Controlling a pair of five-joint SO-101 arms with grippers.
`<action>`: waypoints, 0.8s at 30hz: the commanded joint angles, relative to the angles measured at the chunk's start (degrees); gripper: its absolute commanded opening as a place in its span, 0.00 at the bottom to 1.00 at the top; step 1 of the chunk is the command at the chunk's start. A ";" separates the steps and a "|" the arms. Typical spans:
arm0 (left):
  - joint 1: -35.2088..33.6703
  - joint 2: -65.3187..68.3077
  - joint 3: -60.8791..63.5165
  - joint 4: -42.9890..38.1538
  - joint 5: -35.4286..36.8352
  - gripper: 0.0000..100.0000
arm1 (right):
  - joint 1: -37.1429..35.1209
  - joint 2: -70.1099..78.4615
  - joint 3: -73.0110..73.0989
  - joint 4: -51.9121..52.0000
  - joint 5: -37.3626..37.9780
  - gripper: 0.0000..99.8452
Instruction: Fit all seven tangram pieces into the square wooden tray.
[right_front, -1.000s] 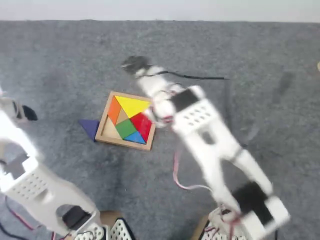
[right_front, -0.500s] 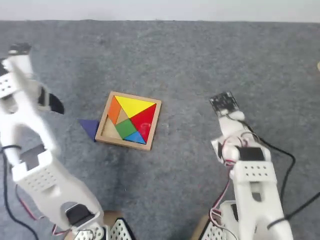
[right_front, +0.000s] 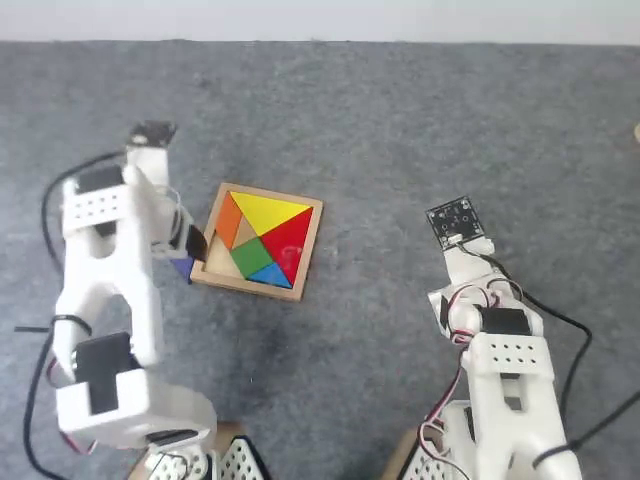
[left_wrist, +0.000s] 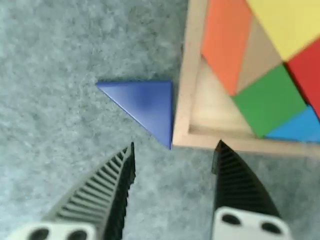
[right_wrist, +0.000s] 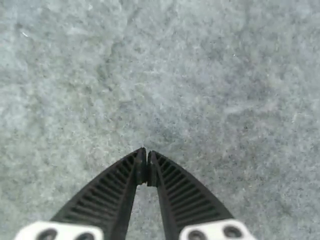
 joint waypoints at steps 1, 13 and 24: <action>-2.64 3.52 -1.27 -4.22 8.62 0.24 | 0.40 -1.54 0.18 -1.19 0.35 0.01; -3.08 20.75 -11.65 -0.97 13.98 0.28 | -2.15 -1.89 0.88 -1.19 0.62 0.01; -6.15 25.67 -17.54 -1.58 13.71 0.28 | -2.24 -1.80 0.88 -1.19 0.53 0.01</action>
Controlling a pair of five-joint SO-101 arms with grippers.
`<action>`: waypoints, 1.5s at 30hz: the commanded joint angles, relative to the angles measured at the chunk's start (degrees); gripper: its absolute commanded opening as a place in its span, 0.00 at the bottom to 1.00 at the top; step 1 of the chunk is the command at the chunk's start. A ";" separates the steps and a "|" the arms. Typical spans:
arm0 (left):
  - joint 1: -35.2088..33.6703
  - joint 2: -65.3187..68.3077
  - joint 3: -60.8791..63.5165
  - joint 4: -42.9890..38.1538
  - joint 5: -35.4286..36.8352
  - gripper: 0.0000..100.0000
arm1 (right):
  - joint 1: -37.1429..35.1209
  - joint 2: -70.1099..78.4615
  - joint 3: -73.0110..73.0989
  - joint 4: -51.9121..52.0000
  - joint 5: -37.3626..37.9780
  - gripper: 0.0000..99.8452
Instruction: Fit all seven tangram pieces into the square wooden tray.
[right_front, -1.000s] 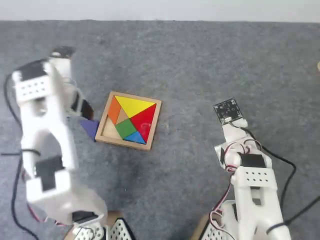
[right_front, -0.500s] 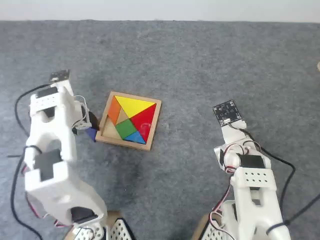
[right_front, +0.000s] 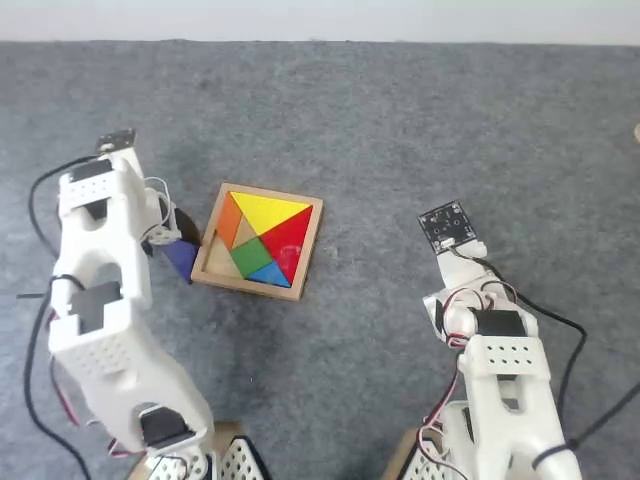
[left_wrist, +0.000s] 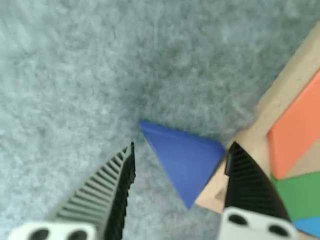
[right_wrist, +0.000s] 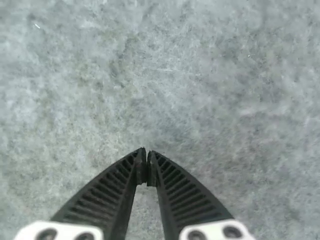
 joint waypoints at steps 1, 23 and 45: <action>-1.85 1.67 -1.19 -0.53 0.35 0.28 | -0.48 -1.63 -0.26 -0.84 0.44 0.01; -1.58 1.58 0.84 1.41 -6.95 0.17 | -0.48 -1.36 0.44 -2.51 0.44 0.01; -1.58 2.46 -24.31 8.26 -9.32 0.18 | -0.48 -1.71 0.62 -2.51 0.44 0.01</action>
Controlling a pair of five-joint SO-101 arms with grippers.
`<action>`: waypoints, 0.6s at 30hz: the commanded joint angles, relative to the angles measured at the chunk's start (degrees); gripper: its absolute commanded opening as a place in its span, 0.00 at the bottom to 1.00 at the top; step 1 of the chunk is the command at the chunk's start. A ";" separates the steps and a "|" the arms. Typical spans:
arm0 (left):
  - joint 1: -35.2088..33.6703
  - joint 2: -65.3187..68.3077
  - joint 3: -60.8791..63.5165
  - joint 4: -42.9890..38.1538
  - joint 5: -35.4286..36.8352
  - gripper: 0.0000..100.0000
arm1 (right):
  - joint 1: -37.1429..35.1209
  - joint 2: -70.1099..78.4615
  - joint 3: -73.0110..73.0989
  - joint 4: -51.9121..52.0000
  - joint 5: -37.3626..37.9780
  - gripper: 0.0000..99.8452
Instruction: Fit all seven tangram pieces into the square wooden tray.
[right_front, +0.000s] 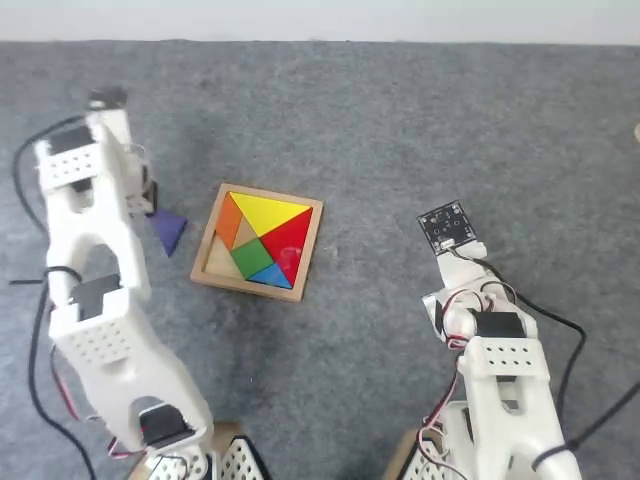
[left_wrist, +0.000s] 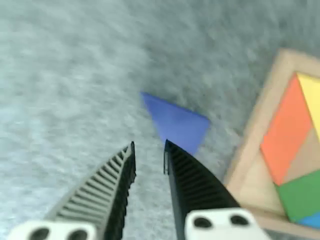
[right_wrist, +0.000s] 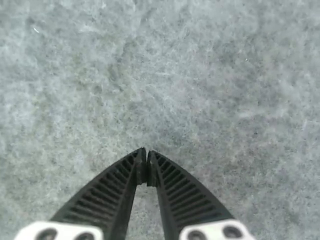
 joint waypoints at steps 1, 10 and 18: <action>-0.18 0.18 -3.56 -0.09 1.76 0.23 | -0.48 -1.71 -0.26 -0.84 0.44 0.01; 2.99 9.05 -3.21 -0.35 3.52 0.26 | -0.48 -1.71 -0.26 -0.84 0.44 0.01; 0.18 9.49 -3.74 -3.69 4.48 0.26 | -0.48 -1.71 -0.26 -0.84 0.44 0.01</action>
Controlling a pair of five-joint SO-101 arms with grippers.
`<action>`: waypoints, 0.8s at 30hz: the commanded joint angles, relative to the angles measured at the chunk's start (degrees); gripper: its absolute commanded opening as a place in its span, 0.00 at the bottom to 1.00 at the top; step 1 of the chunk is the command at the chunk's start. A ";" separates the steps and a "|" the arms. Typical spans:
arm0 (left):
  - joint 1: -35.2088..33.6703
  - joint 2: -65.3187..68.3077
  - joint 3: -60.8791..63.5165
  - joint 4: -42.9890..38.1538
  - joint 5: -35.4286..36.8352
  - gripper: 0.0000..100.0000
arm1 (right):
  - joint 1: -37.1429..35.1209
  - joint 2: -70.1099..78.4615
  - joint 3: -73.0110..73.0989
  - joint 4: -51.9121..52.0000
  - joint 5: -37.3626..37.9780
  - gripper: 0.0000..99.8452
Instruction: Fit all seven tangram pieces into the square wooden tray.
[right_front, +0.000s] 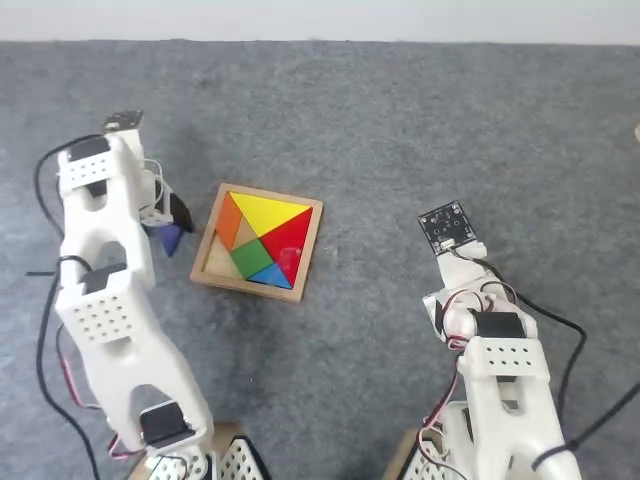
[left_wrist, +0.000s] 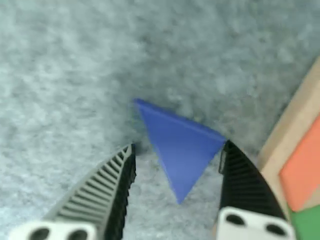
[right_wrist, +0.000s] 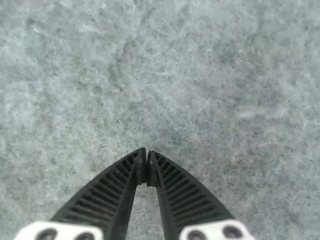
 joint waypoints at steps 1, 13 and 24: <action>-0.97 -0.97 -2.42 -3.16 3.34 0.26 | -0.48 -1.71 -0.26 -0.84 0.44 0.01; -0.79 1.14 -2.77 -3.96 12.40 0.26 | -0.48 -1.71 -0.26 -0.84 0.44 0.01; -0.79 1.05 -2.77 -3.25 23.38 0.26 | -0.40 -1.71 -0.26 -0.84 0.44 0.01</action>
